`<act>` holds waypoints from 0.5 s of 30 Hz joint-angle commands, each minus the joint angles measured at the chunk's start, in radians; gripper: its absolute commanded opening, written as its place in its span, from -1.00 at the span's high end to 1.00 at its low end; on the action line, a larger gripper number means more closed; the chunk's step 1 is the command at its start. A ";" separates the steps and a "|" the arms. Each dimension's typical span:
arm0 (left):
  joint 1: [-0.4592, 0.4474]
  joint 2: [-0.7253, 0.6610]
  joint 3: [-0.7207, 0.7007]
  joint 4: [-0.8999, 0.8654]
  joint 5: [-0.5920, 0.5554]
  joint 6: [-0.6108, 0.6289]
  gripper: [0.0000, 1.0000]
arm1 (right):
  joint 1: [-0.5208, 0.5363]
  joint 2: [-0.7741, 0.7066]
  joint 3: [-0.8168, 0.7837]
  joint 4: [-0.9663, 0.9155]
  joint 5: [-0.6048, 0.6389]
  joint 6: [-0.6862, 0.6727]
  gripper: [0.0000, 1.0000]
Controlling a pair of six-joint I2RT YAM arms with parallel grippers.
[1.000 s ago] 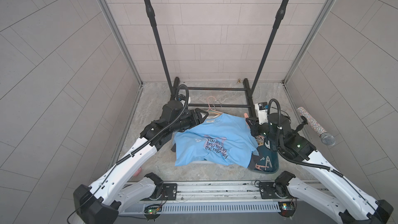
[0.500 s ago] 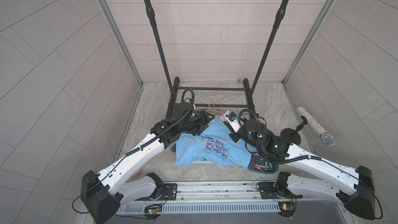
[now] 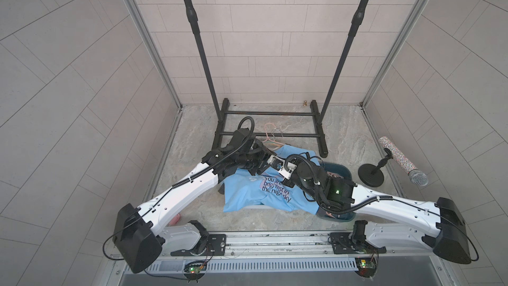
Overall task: Use clothespins to secure the t-shirt on both sides of the hanger
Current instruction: Pick up the clothespin from the storage box.
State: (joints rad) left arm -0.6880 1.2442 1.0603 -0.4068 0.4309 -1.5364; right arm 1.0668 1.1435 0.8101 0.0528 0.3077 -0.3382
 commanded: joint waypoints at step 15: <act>-0.006 -0.025 -0.022 0.039 -0.013 -0.084 0.62 | 0.035 0.000 -0.033 0.103 0.025 -0.028 0.58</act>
State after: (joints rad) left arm -0.6880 1.2358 1.0519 -0.3817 0.4255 -1.6062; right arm 1.0950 1.1671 0.7956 0.1238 0.3332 -0.3553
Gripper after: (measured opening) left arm 0.203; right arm 0.210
